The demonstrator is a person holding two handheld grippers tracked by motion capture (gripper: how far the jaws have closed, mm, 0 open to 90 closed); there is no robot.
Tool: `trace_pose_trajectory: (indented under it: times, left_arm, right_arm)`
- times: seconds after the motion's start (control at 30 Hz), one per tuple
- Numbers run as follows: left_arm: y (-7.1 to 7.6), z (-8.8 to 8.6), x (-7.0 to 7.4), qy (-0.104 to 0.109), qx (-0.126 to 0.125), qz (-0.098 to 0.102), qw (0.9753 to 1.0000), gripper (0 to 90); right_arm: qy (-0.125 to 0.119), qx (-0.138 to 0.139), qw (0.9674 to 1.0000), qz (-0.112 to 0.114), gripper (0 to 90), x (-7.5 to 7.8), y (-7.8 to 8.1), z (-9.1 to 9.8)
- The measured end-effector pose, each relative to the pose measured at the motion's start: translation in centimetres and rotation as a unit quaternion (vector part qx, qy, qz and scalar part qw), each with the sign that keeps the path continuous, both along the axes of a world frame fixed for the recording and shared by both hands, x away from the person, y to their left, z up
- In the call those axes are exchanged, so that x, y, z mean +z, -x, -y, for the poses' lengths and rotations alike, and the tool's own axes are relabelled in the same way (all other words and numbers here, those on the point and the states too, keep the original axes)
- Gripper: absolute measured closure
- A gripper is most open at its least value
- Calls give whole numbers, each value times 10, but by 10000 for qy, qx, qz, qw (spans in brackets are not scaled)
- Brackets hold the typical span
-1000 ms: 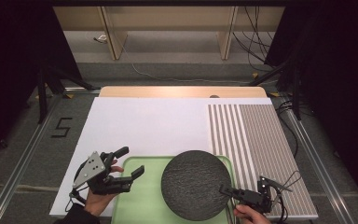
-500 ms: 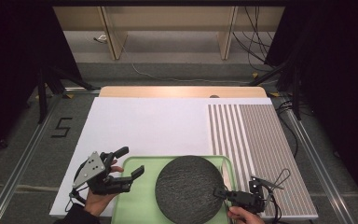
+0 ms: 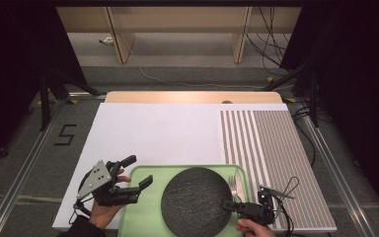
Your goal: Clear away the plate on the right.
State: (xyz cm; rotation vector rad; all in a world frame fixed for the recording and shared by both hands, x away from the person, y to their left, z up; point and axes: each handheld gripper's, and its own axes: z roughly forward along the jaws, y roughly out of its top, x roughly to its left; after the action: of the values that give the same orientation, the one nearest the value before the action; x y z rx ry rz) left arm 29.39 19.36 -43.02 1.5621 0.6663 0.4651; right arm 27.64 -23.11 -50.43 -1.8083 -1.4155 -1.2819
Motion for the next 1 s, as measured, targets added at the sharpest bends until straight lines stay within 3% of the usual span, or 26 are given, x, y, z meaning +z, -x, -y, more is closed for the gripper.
trace_pose_trajectory:
  times: [0.5,0.87,1.0]
  left_arm:
    - [0,0,0,-2,-1,0,10000,157]
    - [0,0,0,1,-2,2,10000,157]
    - [1,0,0,2,-8,7,10000,157]
  right_arm:
    - [-8,67,9999,-77,844,-3,-2,-9]
    - [168,255,9995,-125,842,-5,-3,-12]
    - [267,358,9989,-123,792,-4,-4,-12]
